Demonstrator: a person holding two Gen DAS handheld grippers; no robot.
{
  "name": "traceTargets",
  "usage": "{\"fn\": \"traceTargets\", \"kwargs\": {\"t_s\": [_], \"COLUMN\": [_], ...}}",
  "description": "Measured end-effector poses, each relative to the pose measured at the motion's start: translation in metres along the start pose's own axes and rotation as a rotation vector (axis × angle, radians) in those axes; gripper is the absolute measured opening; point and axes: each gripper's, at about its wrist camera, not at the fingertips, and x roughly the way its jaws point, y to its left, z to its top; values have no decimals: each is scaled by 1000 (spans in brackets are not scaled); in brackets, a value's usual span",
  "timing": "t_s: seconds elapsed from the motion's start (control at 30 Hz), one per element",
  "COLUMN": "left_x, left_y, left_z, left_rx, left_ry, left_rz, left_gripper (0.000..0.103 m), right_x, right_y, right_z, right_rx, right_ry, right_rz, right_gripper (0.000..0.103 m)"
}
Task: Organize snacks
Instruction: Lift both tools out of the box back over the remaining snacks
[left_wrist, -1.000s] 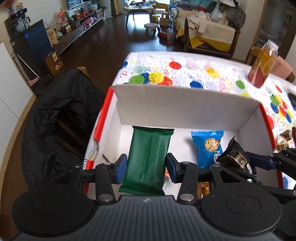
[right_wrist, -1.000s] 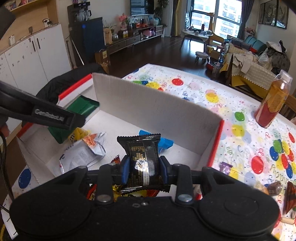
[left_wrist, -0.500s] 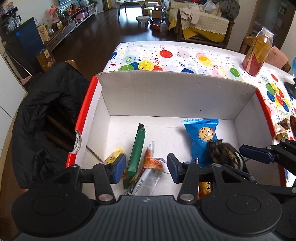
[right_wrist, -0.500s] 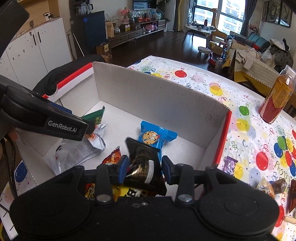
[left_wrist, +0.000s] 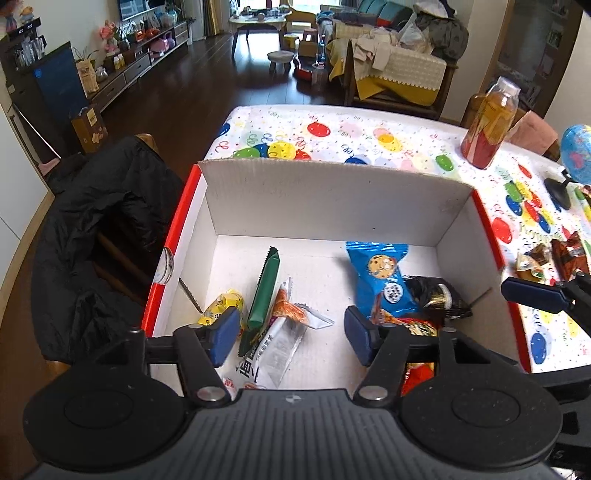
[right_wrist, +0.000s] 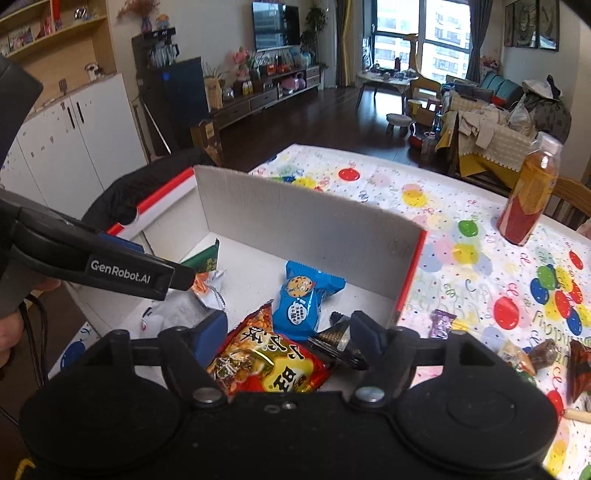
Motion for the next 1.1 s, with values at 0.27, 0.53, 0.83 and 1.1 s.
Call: {"fn": "traceTargets", "kwargs": {"t_s": [0.27,0.53,0.83,1.1], "left_x": [-32,-61,-82,-80], "left_y": [-7,-18,-50,-98], "left_z": [-6,-10,-13,-11], "left_rx": [10,5,50,83], "left_ry": [-59,-107,-145,-161], "left_rz": [-32,-104,-183,-252], "left_gripper": [73,83,91,103], "right_x": [-34,-65,-98,-124], "right_y": [-8,-16,-33,-72], "right_z": [-3,-10,-22,-42], "right_rx": [57,111,184,232], "right_ry": [-61,-115,-178,-213], "right_rz": [-11,-16,-45,-104], "right_gripper": [89,98,103,103]}}
